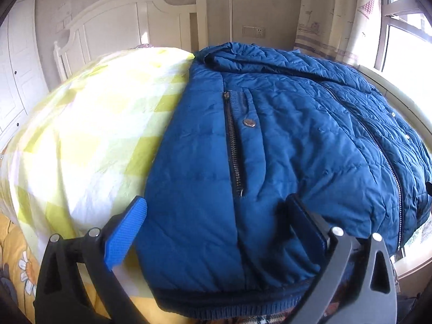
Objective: Fold large clothes
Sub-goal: 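Grasp the jacket hem with both tools and lift it toward the collar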
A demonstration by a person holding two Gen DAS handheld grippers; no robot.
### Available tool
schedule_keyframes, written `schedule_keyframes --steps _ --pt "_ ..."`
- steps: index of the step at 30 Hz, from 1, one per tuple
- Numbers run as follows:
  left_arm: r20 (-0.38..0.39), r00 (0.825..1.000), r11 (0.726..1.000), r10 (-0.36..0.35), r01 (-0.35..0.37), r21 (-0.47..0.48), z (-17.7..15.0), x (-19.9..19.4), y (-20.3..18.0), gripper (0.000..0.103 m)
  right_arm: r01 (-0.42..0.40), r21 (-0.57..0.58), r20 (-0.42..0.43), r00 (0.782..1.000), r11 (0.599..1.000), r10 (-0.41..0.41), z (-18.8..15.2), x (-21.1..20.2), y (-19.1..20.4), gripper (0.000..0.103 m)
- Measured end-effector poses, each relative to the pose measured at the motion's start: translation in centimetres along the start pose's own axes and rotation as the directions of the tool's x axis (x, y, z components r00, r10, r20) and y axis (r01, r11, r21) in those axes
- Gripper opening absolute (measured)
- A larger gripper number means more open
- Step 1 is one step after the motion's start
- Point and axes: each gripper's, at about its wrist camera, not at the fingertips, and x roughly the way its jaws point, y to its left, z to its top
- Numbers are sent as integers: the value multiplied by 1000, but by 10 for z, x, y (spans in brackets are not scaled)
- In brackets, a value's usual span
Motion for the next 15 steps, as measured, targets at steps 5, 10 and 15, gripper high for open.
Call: schedule_keyframes --steps 5,10,15 --pt "41 996 996 -74 72 46 9 -22 -28 100 -36 -88 83 996 995 43 21 -21 36 98" --pt "23 999 990 -25 21 138 -4 -1 -60 101 -44 -188 71 996 981 58 43 15 86 98" --pt "14 998 990 -57 55 128 -5 -2 -44 101 -36 -133 47 998 990 43 50 44 80 98"
